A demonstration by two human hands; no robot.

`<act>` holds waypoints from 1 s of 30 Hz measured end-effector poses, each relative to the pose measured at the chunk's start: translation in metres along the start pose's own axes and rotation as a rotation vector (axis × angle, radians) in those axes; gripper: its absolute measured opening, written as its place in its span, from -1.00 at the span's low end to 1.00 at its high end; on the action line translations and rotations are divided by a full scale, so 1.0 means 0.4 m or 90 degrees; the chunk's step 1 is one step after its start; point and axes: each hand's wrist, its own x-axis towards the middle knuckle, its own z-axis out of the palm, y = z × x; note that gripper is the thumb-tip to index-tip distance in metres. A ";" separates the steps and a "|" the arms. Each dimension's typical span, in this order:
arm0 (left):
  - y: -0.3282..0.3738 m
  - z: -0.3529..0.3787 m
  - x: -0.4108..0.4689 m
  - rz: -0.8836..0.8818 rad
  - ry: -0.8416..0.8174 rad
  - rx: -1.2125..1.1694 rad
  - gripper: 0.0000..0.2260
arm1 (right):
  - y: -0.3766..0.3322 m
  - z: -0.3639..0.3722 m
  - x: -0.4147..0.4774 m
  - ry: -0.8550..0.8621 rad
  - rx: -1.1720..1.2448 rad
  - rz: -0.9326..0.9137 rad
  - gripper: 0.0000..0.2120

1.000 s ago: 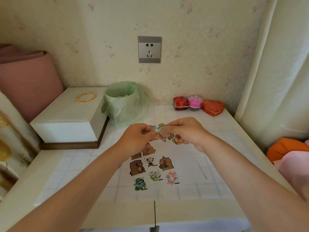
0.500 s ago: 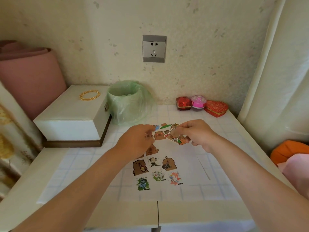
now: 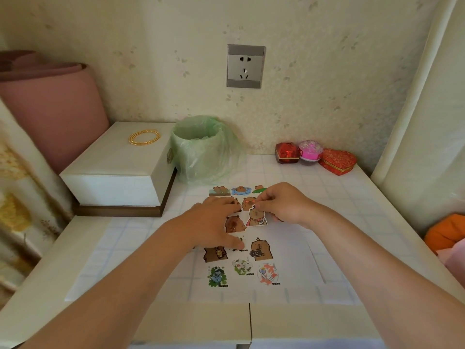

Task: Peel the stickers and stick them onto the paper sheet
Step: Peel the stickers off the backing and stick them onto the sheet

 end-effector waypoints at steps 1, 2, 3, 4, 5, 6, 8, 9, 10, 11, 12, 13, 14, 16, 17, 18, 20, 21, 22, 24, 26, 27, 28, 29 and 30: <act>-0.001 0.001 0.000 0.000 0.004 0.000 -0.10 | -0.003 0.005 0.003 0.009 0.000 0.008 -0.90; -0.002 0.002 0.000 0.001 0.008 -0.001 -0.10 | -0.005 0.010 0.007 0.021 0.003 0.021 -0.90; -0.002 0.002 0.000 0.002 0.011 -0.002 -0.10 | -0.006 0.014 0.009 0.034 0.004 0.038 -0.90; -0.001 0.002 0.000 0.004 0.013 -0.002 -0.10 | -0.006 0.017 0.011 0.046 0.006 0.060 -0.91; -0.001 0.002 -0.001 0.005 0.014 -0.001 -0.10 | -0.005 0.020 0.011 0.056 0.013 0.085 -0.91; 0.000 0.002 -0.001 0.005 0.013 0.000 -0.10 | -0.004 0.022 0.011 0.064 0.030 0.107 -0.92; 0.001 0.002 -0.001 0.005 0.011 -0.001 -0.10 | -0.001 0.026 0.008 0.076 0.066 0.137 -0.92; 0.001 0.002 -0.001 0.005 0.010 0.000 -0.10 | -0.001 0.028 0.006 0.079 0.071 0.143 -0.91; 0.001 0.001 0.000 0.004 0.010 0.001 -0.11 | -0.001 0.029 0.003 0.080 0.068 0.145 -0.90; 0.001 0.001 0.000 0.004 0.010 0.004 -0.10 | -0.001 0.031 -0.001 0.080 0.062 0.144 -0.89; 0.001 0.001 0.001 0.004 0.011 0.006 -0.10 | -0.002 0.031 -0.004 0.082 0.058 0.141 -0.87; 0.001 0.000 0.001 0.005 0.011 0.007 -0.10 | -0.001 0.031 -0.006 0.087 0.055 0.138 -0.85; 0.001 0.000 0.001 0.005 0.011 0.007 -0.10 | -0.001 0.031 -0.008 0.091 0.050 0.135 -0.85; 0.003 0.000 0.001 0.006 0.011 0.007 -0.10 | 0.002 0.032 -0.012 0.100 0.039 0.127 -0.88; 0.003 0.000 0.000 0.006 0.010 0.007 -0.11 | 0.004 0.033 -0.014 0.105 0.039 0.122 -0.88; 0.003 -0.001 -0.001 0.006 0.009 0.007 -0.11 | 0.006 0.034 -0.014 0.111 0.042 0.117 -0.88; 0.004 -0.002 -0.002 0.004 0.007 0.006 -0.11 | 0.010 0.037 -0.014 0.120 0.034 0.105 -0.90; 0.005 -0.003 -0.003 0.004 0.007 0.006 -0.11 | 0.012 0.038 -0.014 0.123 0.022 0.102 -0.91; 0.006 -0.004 -0.003 0.004 0.007 0.007 -0.11 | 0.013 0.038 -0.013 0.128 0.011 0.099 -0.92; 0.006 -0.005 -0.003 0.003 0.007 0.009 -0.10 | 0.018 0.037 -0.010 0.139 0.007 0.095 -0.89; 0.007 -0.006 -0.004 0.001 0.005 0.008 -0.10 | 0.022 0.036 -0.009 0.141 0.013 0.093 -0.82; 0.007 -0.006 -0.004 0.000 0.004 0.008 -0.10 | 0.022 0.036 -0.010 0.137 0.016 0.092 -0.79; 0.007 -0.006 -0.005 0.000 0.004 0.008 -0.10 | 0.022 0.036 -0.010 0.133 0.019 0.092 -0.78; 0.007 -0.006 -0.006 -0.001 0.003 0.010 -0.10 | 0.023 0.036 -0.010 0.130 0.022 0.090 -0.77; 0.007 -0.006 -0.005 -0.001 0.002 0.011 -0.10 | 0.024 0.038 -0.009 0.130 0.025 0.089 -0.77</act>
